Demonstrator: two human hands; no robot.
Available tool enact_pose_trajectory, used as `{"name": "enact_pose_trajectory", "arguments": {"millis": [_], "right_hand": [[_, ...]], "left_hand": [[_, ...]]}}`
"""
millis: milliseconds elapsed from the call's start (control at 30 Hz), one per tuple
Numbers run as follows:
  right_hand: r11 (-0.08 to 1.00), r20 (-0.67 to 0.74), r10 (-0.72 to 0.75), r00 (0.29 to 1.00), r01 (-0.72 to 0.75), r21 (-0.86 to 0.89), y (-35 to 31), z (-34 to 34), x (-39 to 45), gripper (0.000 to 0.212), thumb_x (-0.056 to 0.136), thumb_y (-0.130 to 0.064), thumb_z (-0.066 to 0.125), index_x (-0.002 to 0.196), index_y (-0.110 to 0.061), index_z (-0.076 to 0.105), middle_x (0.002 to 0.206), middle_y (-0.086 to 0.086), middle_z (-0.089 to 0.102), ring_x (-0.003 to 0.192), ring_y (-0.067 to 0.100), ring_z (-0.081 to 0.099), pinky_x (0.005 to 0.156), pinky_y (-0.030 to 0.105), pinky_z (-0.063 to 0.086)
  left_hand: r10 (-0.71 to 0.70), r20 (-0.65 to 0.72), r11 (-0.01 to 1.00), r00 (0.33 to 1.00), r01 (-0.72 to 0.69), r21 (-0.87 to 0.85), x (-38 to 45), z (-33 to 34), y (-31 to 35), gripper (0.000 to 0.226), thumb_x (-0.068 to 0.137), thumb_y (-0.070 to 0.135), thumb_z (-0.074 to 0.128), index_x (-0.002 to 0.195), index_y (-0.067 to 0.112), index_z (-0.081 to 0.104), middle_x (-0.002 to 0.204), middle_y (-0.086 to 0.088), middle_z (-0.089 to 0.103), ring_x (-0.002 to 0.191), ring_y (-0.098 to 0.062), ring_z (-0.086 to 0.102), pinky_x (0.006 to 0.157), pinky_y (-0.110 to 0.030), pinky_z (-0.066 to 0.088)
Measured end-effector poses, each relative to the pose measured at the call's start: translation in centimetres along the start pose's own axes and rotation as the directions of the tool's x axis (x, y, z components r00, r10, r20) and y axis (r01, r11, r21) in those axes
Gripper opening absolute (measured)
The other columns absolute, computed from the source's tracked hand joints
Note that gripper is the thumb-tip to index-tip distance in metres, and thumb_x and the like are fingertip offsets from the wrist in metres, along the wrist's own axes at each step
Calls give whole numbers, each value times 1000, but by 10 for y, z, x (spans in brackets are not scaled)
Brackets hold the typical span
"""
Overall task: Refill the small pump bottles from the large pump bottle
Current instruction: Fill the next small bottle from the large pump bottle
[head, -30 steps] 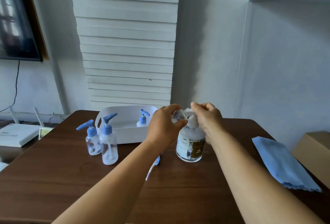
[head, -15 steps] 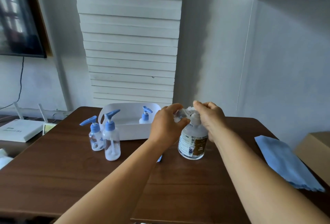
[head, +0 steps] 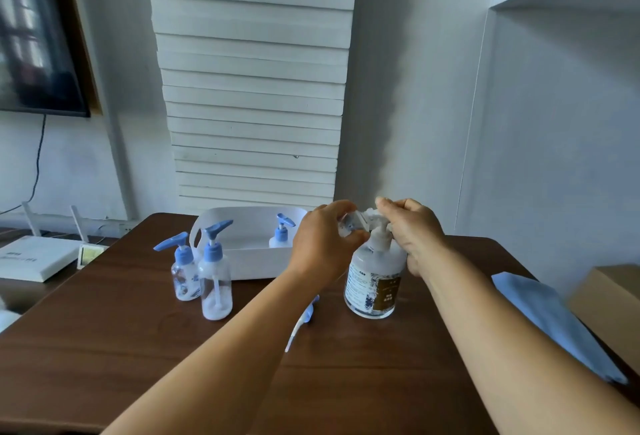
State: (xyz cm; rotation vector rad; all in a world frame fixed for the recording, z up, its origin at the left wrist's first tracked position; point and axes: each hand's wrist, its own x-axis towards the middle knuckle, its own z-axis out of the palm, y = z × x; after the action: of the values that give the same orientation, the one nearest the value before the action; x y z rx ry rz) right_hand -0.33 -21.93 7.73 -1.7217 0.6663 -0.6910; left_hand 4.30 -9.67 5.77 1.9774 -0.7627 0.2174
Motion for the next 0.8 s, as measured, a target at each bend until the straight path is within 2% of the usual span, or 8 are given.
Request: {"name": "enact_pose_trajectory", "arguments": {"millis": [167,333,467,533,600,667,733,800], "right_hand": [[999,-41,27,999,-25,39,15,9,0,26,88,-39,59,76,-17,53,77,-1,60,74,16,55,56,25,40],[999,-40,2,999,-4,-51,3,5,-2,28,91,-40,55,90,-13,56,81,-1,58,75,14,53,55,25,38],[997,27,38,999,-37,-62,-5,-6,1,27,93,-38,52,89,-12,58,84,1,59,82,16,54,72,29,42],[996,52,94,994,-94,-12,1,-7,3,25,90,-37,55,86,-14,61,95,4,64,95,21,59,87,37,48],[992,58,113,992,-115,46,6,-6,4,22,87,-38,59,83,-17,62,102,5,67,103,24,60,96,42,47],[991,50,113,992,-116,60,13,-3,4,21,88,-37,60,80,-18,60,100,4,67,102,23,60,89,37,47],[993,47,102,994,-104,50,16,-1,2,21,89,-36,59,81,-17,58,91,1,63,96,20,56,78,31,40],[995,58,91,994,-94,41,11,-2,-1,20,90,-35,58,83,-17,58,85,-2,60,94,18,54,76,29,36]], "left_hand": [[-14,20,1000,1000,14,15,-2,3,-6,41,78,29,71,118,27,60,108,2,64,98,-14,58,79,-22,42],[-29,6,999,1000,29,-27,-4,2,-2,44,78,29,71,120,26,59,109,2,64,96,-13,58,77,-19,39],[6,-8,1000,1000,-6,6,-1,-2,4,42,79,27,70,119,26,60,108,2,65,96,-14,58,74,-19,38],[13,-10,1000,1000,-13,15,0,-2,4,42,79,28,70,119,27,60,108,2,65,97,-14,58,75,-20,38],[13,-4,1000,1000,-13,22,0,1,2,43,79,29,70,121,27,59,109,3,64,100,-15,56,78,-22,41],[4,7,1000,1000,-4,25,-1,4,-1,43,79,29,70,121,27,59,109,3,64,101,-16,56,82,-25,44],[-6,11,1000,1000,6,20,-2,6,-5,42,79,28,70,120,26,59,108,3,63,101,-16,56,81,-23,43],[-12,4,1000,1000,12,8,-4,6,-5,42,79,27,70,120,26,59,108,3,63,101,-15,56,80,-21,40]]}}
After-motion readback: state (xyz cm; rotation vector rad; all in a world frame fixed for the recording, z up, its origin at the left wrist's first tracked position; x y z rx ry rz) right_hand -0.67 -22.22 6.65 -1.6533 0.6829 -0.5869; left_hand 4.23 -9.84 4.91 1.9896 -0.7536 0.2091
